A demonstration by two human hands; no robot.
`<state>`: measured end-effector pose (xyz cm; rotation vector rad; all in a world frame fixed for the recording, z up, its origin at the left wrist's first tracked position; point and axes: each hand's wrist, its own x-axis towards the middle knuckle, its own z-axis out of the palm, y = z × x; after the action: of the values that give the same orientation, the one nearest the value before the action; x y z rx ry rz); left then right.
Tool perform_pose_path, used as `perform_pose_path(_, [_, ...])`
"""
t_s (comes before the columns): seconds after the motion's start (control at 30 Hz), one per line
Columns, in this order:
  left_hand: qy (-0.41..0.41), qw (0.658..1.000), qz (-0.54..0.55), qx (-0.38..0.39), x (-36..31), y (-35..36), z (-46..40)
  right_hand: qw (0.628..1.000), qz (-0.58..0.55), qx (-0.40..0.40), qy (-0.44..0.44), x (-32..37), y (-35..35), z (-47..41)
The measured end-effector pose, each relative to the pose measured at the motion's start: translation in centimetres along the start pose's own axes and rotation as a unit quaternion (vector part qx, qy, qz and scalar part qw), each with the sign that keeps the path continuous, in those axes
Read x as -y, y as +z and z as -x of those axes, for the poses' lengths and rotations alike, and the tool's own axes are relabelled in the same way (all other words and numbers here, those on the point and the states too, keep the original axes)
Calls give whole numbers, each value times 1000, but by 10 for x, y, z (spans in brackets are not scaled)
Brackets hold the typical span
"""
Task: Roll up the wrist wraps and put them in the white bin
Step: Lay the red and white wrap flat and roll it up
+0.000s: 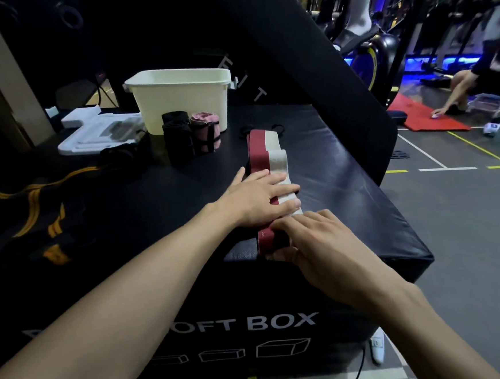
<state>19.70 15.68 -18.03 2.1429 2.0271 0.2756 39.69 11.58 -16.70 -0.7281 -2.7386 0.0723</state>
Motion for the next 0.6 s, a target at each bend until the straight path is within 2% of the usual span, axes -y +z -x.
perform_pose_path(0.13, [-7, 1000, -18, -2, -9, 4, 14, 1000, -1, 11, -13, 7, -6, 11])
perform_pose_path(0.37, [9, 999, -22, -28, -8, -1, -6, 996, -58, 16, 60, 12, -6, 11])
perform_pose_path(0.6, [23, 999, -19, -37, 0, 2, -25, 995, -53, 41, 76, 8, -2, 11])
